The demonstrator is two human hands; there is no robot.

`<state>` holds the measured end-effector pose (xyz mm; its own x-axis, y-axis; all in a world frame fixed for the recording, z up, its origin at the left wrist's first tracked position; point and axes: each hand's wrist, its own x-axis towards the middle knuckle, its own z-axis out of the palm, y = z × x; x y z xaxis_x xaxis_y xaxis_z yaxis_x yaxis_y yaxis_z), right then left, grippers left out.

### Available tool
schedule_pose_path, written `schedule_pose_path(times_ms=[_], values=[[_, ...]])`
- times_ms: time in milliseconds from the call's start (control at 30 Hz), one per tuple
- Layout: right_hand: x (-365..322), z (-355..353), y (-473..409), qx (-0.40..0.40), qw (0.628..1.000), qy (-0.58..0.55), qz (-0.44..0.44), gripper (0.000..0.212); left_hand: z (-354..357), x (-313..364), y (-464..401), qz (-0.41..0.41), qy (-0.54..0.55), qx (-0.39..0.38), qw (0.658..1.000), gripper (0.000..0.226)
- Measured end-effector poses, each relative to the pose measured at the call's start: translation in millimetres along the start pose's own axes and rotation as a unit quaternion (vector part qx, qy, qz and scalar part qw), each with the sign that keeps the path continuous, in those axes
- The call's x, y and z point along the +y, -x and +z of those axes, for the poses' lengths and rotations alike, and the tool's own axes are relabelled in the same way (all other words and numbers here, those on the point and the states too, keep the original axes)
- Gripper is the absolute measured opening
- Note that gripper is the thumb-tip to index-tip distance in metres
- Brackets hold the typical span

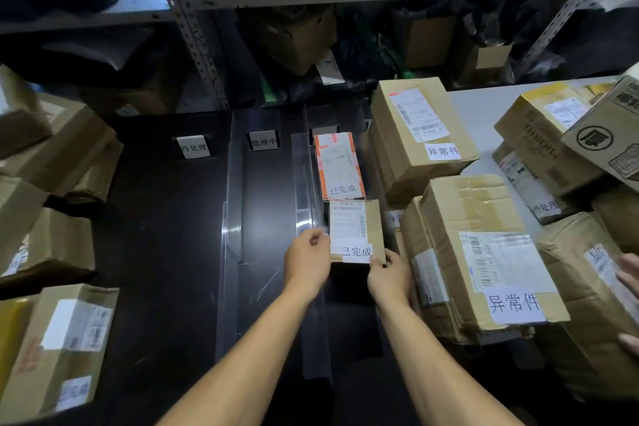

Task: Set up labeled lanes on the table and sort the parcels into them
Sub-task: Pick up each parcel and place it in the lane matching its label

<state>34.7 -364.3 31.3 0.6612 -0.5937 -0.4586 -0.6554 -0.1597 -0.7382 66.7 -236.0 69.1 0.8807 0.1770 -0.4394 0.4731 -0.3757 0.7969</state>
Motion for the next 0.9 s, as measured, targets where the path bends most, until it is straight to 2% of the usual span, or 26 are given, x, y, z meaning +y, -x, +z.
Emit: schedule_pose_path(times_ms=[267, 500, 633, 800, 900], values=[[3.9, 12.3, -6.1, -0.021, 0.999, 0.000, 0.024, 0.029, -3.4, -1.0, -8.3, 0.007, 0.069, -0.019, 0.997, 0.022], [5.1, 13.6, -6.2, -0.031, 0.999, 0.003, 0.016, 0.032, -10.9, 1.5, -12.8, 0.025, 0.080, -0.046, 0.995, 0.021], [4.0, 11.8, -3.3, -0.046, 0.998, 0.013, 0.026, 0.048, -12.9, -0.8, -12.4, 0.030, 0.082, -0.057, 0.995, 0.020], [0.7, 1.0, 12.7, -0.048, 0.997, 0.041, -0.033, 0.048, -23.7, 4.7, -8.4, 0.035, 0.093, -0.062, 0.993, 0.017], [-9.5, -7.8, 28.8, -0.029, 0.993, 0.054, -0.098, 0.044, -37.7, 5.9, -6.0, 0.039, 0.101, -0.058, 0.992, 0.015]])
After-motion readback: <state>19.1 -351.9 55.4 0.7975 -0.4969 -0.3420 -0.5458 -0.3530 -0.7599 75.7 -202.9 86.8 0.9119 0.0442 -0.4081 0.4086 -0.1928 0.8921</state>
